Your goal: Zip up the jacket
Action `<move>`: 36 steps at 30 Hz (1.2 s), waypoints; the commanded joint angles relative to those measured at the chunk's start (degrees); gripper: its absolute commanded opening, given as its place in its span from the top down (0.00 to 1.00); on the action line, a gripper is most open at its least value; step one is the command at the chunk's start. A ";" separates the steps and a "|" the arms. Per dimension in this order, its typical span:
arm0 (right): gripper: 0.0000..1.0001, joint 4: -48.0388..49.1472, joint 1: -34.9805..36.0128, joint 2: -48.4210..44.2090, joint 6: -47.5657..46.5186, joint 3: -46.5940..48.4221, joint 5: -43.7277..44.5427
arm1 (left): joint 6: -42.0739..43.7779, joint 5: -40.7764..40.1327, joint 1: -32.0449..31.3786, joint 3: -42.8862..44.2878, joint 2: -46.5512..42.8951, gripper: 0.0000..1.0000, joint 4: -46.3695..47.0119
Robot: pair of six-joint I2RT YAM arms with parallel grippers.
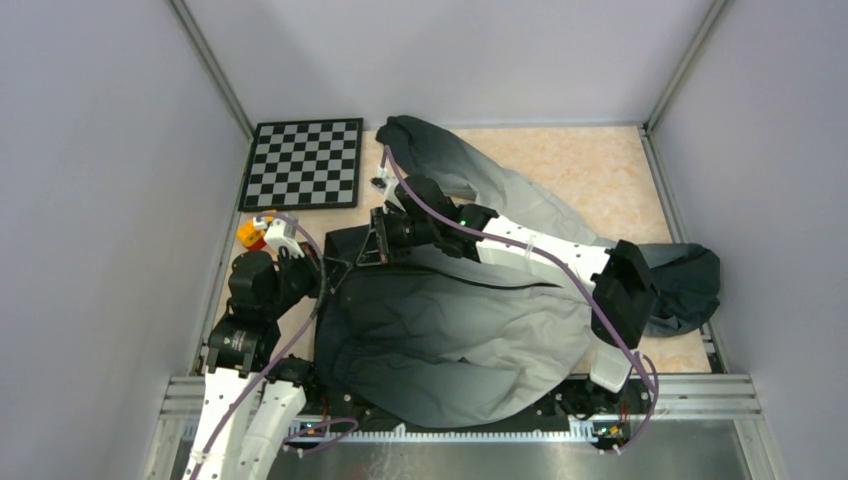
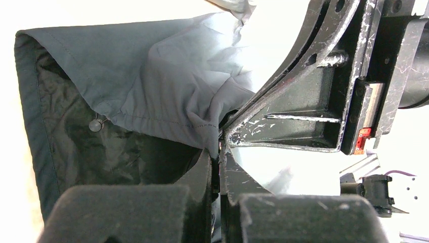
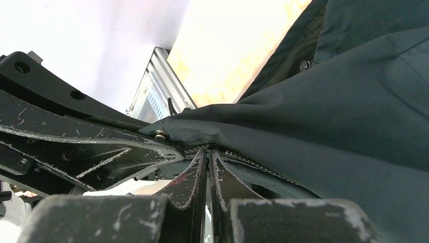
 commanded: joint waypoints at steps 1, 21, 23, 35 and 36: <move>0.99 2.62 -0.35 -1.75 0.28 0.34 -0.85 | 0.47 0.16 -0.07 1.04 -0.41 1.00 2.08; 0.93 4.71 -0.32 -2.26 1.59 -3.46 -2.48 | 0.47 -0.11 -0.07 1.77 -0.12 1.00 2.03; 1.00 5.11 -0.32 -2.81 1.50 -3.83 -2.14 | 0.47 -0.24 -0.03 1.73 -0.01 1.00 2.03; 1.00 8.69 0.43 -0.75 0.28 -0.24 -7.19 | -3.31 -2.71 -0.07 0.65 -0.16 1.00 0.98; 1.00 9.83 1.03 -0.97 -0.23 0.22 -7.58 | -3.38 -2.89 -0.07 0.35 -0.52 1.00 0.98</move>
